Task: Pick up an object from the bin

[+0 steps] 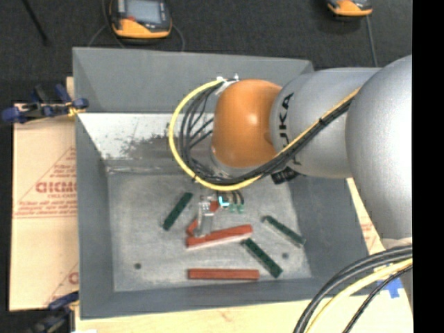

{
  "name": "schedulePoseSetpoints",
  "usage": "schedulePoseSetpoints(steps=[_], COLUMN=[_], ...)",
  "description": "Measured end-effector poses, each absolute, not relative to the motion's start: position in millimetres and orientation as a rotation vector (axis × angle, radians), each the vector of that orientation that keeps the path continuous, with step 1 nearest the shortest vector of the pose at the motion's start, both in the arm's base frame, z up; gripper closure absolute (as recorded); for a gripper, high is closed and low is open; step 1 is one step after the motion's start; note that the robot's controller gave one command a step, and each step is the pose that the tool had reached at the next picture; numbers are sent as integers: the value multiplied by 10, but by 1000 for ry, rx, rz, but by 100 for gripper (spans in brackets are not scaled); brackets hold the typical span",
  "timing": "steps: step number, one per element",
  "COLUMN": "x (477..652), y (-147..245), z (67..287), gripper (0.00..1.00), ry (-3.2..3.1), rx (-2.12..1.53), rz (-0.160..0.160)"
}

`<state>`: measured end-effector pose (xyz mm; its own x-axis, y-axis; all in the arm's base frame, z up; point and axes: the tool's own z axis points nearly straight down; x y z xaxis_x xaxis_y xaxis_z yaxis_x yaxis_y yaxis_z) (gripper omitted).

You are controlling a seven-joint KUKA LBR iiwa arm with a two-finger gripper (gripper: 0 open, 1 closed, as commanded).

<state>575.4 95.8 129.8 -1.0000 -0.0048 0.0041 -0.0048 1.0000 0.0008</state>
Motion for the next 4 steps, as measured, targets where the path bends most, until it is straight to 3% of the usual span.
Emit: schedulePoseSetpoints(steps=[1, 2, 3, 4], x=[5741, 5757, 5835, 5868], y=[168, 352, 353, 416], z=[674, 1017, 1008, 706], gripper=[0, 0, 0, 0], ry=[-3140, -3142, -3141, -3109], rx=[14, 204, 249, 464], rz=[4, 1, 2, 2])
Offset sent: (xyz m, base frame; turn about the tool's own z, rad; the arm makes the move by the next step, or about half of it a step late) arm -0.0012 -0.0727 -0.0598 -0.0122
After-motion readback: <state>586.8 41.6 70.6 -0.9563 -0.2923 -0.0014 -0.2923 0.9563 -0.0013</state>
